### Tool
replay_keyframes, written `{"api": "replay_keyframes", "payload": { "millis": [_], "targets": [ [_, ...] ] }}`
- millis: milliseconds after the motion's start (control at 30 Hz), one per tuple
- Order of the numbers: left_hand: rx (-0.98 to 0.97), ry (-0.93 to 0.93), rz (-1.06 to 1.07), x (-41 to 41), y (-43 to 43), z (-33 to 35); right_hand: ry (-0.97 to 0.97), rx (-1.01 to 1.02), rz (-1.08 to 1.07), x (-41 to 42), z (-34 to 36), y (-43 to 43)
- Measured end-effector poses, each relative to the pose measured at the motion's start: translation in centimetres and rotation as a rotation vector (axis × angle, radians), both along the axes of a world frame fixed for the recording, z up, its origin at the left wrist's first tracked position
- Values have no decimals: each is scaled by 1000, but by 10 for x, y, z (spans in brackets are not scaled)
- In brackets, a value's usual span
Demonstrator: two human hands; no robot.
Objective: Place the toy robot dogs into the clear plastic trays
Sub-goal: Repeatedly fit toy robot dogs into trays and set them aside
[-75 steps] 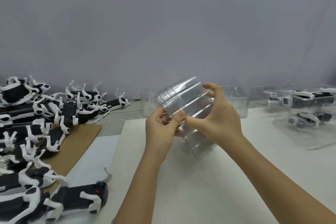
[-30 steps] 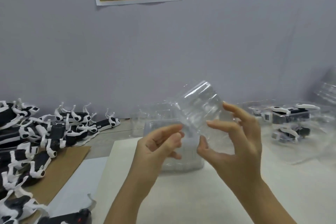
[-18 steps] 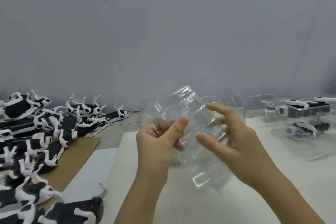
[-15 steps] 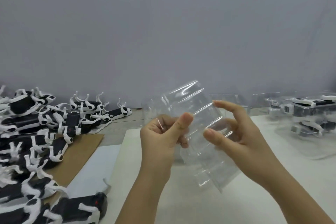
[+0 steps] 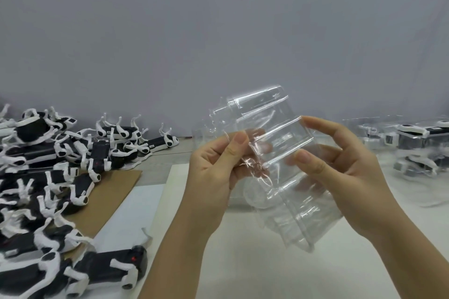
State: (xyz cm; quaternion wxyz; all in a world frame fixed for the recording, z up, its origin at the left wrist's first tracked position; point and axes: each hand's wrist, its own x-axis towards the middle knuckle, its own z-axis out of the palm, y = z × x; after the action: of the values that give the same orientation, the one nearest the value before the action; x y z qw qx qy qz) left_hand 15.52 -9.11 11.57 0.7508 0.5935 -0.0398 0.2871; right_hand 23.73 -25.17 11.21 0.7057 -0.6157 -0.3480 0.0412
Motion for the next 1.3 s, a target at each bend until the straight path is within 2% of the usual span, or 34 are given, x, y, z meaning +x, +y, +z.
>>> {"api": "replay_keyframes", "payload": {
  "millis": [267, 433, 500, 567, 600, 700, 800, 833, 867, 900, 933, 1033, 1100, 1200, 1267, 1300],
  "targets": [
    [113, 92, 146, -4, 1, 5, -71, -43, -45, -10, -7, 2],
    [128, 6, 199, -9, -3, 10, -141, 144, -299, -7, 11, -17],
    [116, -41, 237, -14, 6, 15, -92, 214, -406, -1, 24, -37],
    [41, -90, 313, -24, 29, 20, -64, 154, -477, -1, 33, -61],
    [-12, -114, 346, -31, 43, 22, -112, 79, -524, -1, 32, -72],
    [-174, -167, 373, -44, 87, 18, -512, -239, -490, -2, -4, -92],
    [-438, -124, 387, -37, 107, 14, -1089, -625, -287, -4, -56, -92],
    [-513, -144, 359, -31, 105, 12, -1246, -767, -206, -1, -68, -92],
    [-564, -219, 287, -25, 100, 9, -1318, -860, -138, 1, -73, -88],
    [-605, -299, 197, -18, 91, 7, -1303, -845, -114, 2, -73, -82],
    [-649, -345, 125, -10, 79, 6, -1187, -725, -131, 1, -68, -72],
    [-787, -306, -15, 24, 52, -4, -514, -297, -155, 6, -41, -27],
    [-828, -185, -31, 47, 36, -11, -248, -275, -131, 21, -22, 10],
    [-771, 85, -12, 64, 28, -28, -262, -324, -105, 52, -12, 48],
    [-582, 349, -4, 54, 42, -40, -253, -365, -119, 72, -18, 52],
    [-418, 508, -24, 44, 51, -44, -223, -390, -101, 80, -22, 48]
  ]
}}
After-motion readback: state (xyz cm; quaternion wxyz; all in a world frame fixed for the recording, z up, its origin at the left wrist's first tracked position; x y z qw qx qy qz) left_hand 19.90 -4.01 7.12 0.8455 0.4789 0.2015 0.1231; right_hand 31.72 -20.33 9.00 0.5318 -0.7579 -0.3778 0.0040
